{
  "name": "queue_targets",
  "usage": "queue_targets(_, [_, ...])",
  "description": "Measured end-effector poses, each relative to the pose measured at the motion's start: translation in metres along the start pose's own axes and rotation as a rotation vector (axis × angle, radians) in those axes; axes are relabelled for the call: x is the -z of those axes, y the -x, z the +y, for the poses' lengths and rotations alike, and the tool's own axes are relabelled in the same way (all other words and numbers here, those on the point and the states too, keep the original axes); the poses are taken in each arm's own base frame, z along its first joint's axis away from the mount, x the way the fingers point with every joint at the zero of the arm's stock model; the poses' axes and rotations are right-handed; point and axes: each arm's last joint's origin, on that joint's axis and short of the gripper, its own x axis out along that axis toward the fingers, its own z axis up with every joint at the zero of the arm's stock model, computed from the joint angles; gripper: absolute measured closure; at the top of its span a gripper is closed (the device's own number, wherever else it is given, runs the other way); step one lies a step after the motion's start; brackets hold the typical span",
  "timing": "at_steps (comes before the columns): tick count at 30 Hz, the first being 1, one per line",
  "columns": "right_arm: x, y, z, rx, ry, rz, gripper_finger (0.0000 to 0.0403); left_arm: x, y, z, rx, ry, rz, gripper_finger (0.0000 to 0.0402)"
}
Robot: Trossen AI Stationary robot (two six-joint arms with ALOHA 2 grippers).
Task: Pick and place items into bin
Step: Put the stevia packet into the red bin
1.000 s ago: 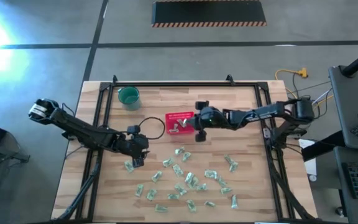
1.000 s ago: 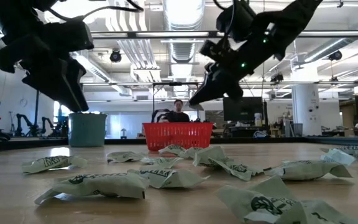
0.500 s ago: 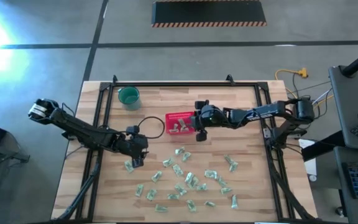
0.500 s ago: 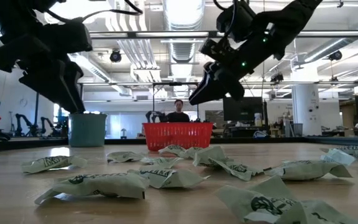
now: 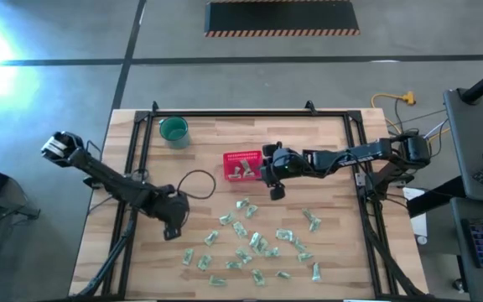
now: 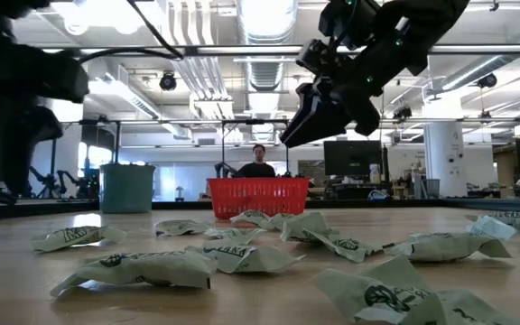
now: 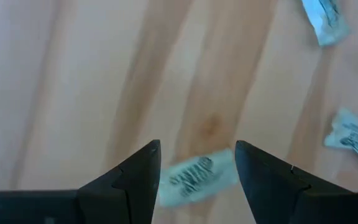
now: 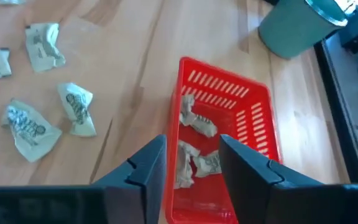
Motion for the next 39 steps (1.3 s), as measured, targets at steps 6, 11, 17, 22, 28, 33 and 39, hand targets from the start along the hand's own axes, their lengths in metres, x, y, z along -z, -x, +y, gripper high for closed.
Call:
queue_targets(6, [0.000, 0.000, 0.002, -0.047, -0.002, -0.017, 0.0269, 0.010, -0.010, -0.020, -0.022, -0.010, 0.058, 0.0212])
queue_targets(11, [-0.001, 0.000, 0.002, -0.067, -0.002, -0.026, 0.0269, 0.016, -0.026, -0.027, -0.080, -0.038, 0.117, 0.0212])
queue_targets(17, [-0.001, 0.000, 0.002, -0.069, -0.018, -0.027, 0.0275, 0.017, -0.037, -0.028, -0.127, -0.045, 0.146, 0.0213])
queue_targets(22, [-0.001, 0.000, 0.002, -0.071, -0.022, -0.027, 0.0273, 0.018, -0.039, -0.028, -0.140, -0.047, 0.157, 0.0243])
queue_targets(28, [0.001, 0.000, 0.003, -0.079, -0.026, -0.009, 0.0279, 0.018, -0.038, -0.027, -0.143, -0.052, 0.146, 0.0334])
queue_targets(33, [0.001, 0.000, 0.003, -0.080, -0.029, -0.004, 0.0282, 0.018, -0.037, -0.027, -0.152, -0.083, 0.145, 0.0394])
queue_targets(39, [0.002, 0.000, 0.003, -0.081, -0.029, -0.002, 0.0280, 0.004, -0.027, -0.034, -0.202, -0.214, 0.003, 0.0390])
